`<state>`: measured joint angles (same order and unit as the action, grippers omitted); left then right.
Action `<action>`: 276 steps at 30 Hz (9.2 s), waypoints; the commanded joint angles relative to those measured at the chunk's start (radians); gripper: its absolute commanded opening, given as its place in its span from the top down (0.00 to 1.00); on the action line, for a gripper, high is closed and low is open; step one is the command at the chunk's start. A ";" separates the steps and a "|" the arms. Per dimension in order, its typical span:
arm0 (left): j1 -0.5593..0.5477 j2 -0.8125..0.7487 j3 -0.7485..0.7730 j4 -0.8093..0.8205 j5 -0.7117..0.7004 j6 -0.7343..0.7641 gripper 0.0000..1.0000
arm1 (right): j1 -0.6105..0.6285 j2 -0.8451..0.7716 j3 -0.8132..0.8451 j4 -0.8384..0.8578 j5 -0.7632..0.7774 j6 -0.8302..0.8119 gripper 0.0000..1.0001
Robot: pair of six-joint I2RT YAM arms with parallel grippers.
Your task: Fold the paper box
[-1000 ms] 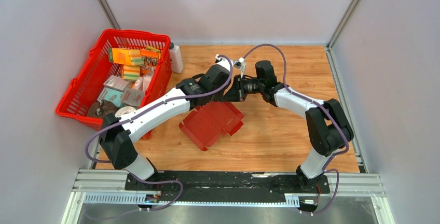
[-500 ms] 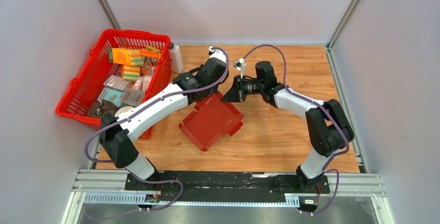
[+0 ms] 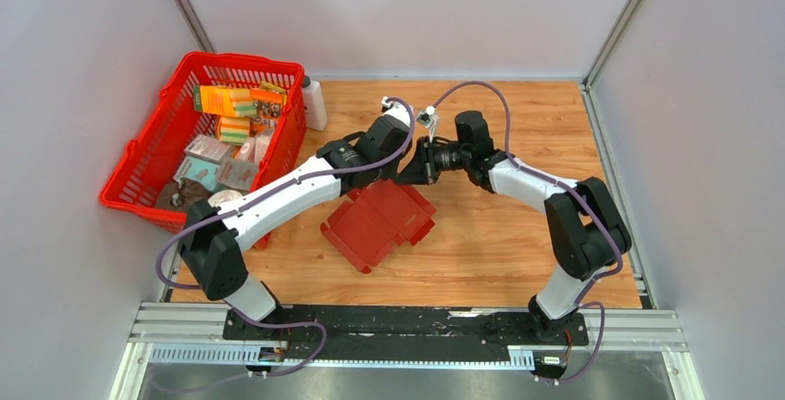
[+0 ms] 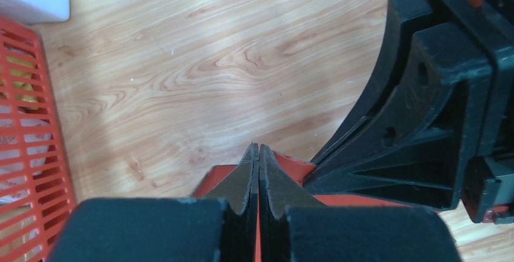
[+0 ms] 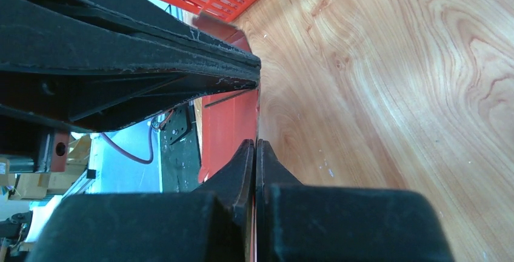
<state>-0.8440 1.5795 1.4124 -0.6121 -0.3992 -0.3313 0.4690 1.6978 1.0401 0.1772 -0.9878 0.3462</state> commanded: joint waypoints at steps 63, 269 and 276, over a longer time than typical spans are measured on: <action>0.122 -0.548 -0.665 0.351 0.313 -0.238 0.79 | 0.006 -0.044 -0.003 0.082 -0.041 0.001 1.00; 0.053 0.059 -0.676 1.037 -0.055 -0.061 0.47 | 0.094 0.204 -0.368 0.736 0.696 1.146 1.00; 0.011 0.131 -0.563 0.885 -0.281 -0.072 0.73 | 0.122 0.122 -0.382 0.605 0.773 1.175 1.00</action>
<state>-0.8124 1.6737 0.7601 0.3752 -0.4461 -0.3962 0.5617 1.8946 0.6865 0.9169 -0.2520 1.5009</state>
